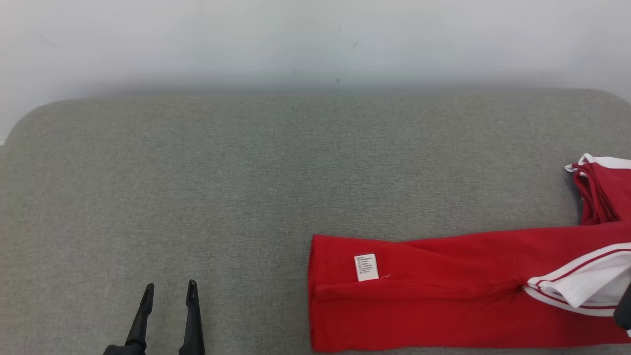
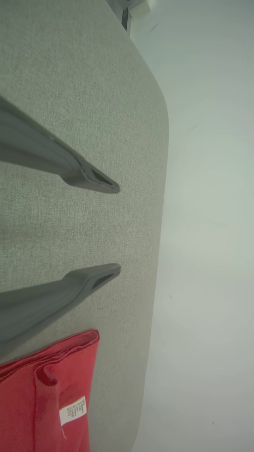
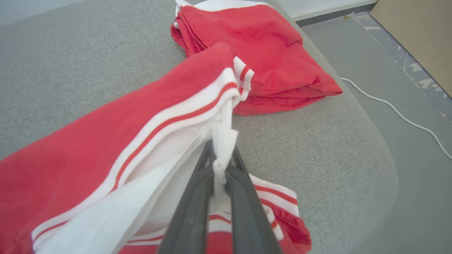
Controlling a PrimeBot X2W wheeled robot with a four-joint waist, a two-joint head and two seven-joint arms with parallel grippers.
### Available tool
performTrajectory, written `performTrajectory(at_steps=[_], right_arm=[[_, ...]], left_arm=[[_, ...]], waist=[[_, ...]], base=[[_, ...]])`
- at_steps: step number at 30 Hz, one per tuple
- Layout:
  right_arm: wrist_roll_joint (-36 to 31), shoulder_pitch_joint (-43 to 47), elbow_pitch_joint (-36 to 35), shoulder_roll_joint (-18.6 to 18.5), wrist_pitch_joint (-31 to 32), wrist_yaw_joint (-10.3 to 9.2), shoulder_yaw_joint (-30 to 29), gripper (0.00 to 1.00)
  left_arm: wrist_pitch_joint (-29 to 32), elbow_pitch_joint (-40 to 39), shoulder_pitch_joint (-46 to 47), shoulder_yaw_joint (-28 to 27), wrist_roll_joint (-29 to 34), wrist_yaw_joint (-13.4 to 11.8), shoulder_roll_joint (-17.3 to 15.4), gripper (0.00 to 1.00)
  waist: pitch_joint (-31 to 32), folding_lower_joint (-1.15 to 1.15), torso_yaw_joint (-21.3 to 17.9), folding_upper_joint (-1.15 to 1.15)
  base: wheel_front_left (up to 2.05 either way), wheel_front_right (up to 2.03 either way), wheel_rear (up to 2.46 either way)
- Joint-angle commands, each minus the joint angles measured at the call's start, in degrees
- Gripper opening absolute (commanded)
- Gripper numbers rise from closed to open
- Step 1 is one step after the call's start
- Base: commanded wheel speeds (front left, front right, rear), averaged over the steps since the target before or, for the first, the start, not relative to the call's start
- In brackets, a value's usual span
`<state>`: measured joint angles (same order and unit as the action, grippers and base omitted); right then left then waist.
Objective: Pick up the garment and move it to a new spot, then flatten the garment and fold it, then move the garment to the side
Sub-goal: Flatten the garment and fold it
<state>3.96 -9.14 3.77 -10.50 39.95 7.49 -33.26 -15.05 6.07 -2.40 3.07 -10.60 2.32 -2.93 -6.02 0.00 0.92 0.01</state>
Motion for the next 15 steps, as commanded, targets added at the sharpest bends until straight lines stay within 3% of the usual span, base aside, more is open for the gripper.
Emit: performTrajectory(at_steps=[1, 4, 8, 15], right_arm=[[-0.6, 0.6, -1.0, 0.2, 0.1, 0.00, -0.3, 0.00], [-1.6, 1.8, -5.1, 0.8, 0.7, 0.00, -1.0, 0.00], [-1.2, 2.7, -9.9, 1.9, 1.7, 0.00, 3.2, 0.00], [1.6, 5.6, -17.2, 3.2, 5.3, 0.01, 21.9, 0.00]], left_arm=[[-0.1, 0.1, -0.1, 0.0, -0.4, -0.2, 0.1, 1.00], [-0.1, 0.2, 0.1, 0.0, -0.3, -0.2, 0.1, 1.00], [-0.1, 0.5, 0.3, 0.1, -0.4, -0.2, 0.1, 1.00], [-0.1, 1.0, 0.6, 0.5, -0.8, 0.0, 0.1, 1.00]], waist=[[0.0, 0.00, -0.6, -0.01], [0.1, 0.00, -1.2, -0.01], [0.4, 0.00, -1.7, -0.01], [1.1, 0.00, -1.2, -0.01]], base=[[0.00, 0.00, 0.00], [0.00, 0.00, 0.00], [0.00, 0.00, 0.00], [0.00, 0.00, 0.00]])
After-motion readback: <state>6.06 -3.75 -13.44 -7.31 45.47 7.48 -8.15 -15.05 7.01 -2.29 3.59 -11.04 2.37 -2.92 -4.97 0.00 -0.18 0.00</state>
